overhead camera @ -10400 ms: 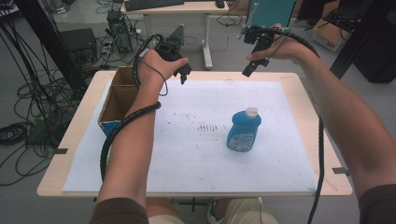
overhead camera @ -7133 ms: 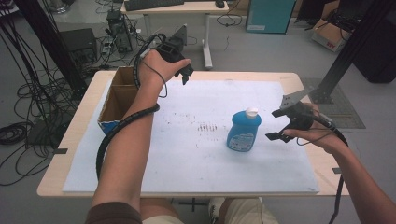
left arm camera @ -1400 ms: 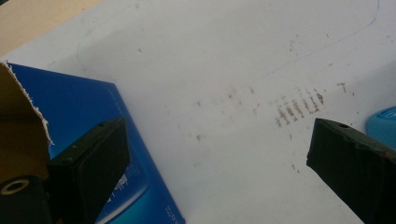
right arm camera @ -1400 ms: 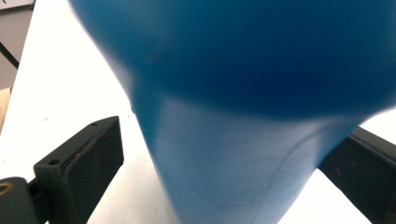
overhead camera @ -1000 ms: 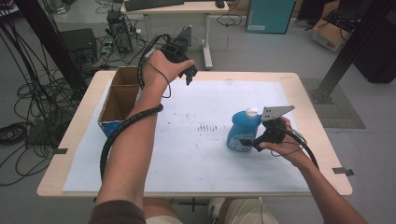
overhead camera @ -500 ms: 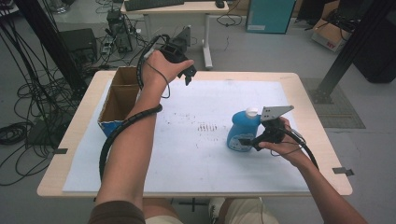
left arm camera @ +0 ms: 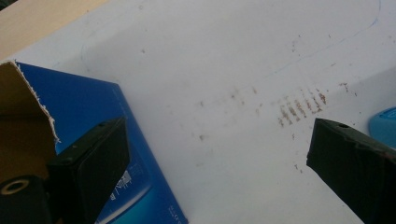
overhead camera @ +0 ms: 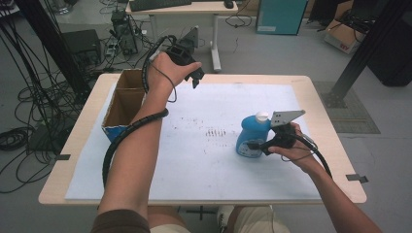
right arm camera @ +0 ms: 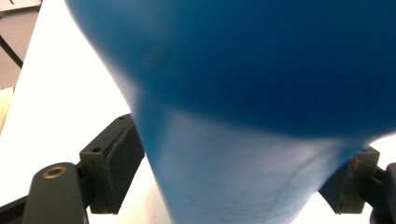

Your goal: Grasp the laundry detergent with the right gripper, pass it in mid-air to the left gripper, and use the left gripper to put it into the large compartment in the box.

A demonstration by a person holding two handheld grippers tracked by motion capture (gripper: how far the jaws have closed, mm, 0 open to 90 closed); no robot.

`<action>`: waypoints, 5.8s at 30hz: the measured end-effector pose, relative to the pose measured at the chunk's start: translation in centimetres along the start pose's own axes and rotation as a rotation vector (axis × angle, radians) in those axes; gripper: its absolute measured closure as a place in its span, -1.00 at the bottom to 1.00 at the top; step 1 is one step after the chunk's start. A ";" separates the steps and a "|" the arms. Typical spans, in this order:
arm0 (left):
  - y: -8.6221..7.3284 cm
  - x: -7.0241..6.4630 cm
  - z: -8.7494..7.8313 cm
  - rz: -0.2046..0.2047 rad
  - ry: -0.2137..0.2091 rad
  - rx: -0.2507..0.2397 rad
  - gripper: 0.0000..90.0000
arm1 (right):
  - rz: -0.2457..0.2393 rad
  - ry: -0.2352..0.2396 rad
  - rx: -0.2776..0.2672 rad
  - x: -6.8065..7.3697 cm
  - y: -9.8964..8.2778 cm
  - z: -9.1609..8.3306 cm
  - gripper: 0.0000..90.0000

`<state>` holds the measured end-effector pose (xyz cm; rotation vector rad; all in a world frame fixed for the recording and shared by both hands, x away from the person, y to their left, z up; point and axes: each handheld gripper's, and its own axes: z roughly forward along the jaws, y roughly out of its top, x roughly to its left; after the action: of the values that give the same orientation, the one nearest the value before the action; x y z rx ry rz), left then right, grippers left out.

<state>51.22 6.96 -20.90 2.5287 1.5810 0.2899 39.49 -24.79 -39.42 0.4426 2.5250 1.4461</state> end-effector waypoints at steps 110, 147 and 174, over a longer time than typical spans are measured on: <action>-0.1 -0.3 -0.2 0.019 0.024 0.007 -0.86 | -0.020 0.030 -0.008 -0.1 -0.3 -0.2 0.02; -0.1 0.4 -0.6 0.028 0.030 0.007 -0.86 | -0.014 0.012 0.007 0.2 0.0 -0.1 0.00; -0.7 1.1 -4.8 0.234 -0.021 -0.045 -0.86 | 0.055 0.000 0.043 0.7 6.3 -0.7 0.01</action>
<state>49.98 8.37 -16.27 2.6734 1.2559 0.3205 39.66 -22.11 -33.59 0.5226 2.5676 1.4124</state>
